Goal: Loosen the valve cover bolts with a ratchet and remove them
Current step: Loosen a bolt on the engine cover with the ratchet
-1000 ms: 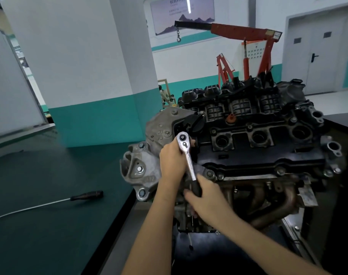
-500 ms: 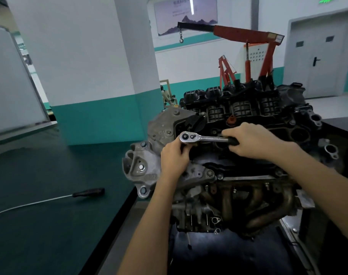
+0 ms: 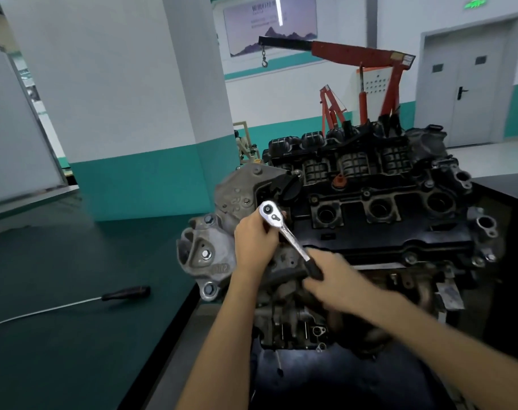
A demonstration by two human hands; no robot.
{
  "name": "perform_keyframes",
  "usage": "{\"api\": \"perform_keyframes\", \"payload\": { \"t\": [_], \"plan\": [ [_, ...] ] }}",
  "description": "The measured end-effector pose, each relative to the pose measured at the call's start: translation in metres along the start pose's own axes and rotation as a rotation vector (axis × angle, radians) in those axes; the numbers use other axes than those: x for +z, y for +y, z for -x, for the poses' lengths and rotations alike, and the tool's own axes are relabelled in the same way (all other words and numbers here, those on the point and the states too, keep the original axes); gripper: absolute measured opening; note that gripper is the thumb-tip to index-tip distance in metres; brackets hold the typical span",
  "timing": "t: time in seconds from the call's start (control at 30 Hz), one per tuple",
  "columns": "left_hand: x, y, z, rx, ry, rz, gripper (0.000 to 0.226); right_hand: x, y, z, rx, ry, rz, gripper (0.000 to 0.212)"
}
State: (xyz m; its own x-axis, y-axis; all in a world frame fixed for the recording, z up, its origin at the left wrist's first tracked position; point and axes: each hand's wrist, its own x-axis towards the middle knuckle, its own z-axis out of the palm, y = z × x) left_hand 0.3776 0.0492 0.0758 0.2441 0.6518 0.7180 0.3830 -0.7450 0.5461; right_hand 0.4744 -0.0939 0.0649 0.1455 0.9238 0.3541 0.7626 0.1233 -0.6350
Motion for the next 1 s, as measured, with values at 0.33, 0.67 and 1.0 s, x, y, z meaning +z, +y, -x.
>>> {"api": "perform_keyframes", "payload": {
  "t": [0.33,0.67,1.0],
  "plan": [
    [0.0,0.005,0.002,-0.038,0.01,-0.037,0.017,-0.064,0.012,-0.026,-0.029,0.052,0.668,0.016],
    [0.003,0.001,-0.001,-0.017,0.001,-0.026,0.022,0.082,-0.019,0.004,0.114,0.283,-0.376,0.02],
    [-0.006,0.005,0.0,0.012,-0.038,0.027,0.026,-0.084,0.014,-0.037,-0.115,-0.115,0.621,0.022]
  ]
}}
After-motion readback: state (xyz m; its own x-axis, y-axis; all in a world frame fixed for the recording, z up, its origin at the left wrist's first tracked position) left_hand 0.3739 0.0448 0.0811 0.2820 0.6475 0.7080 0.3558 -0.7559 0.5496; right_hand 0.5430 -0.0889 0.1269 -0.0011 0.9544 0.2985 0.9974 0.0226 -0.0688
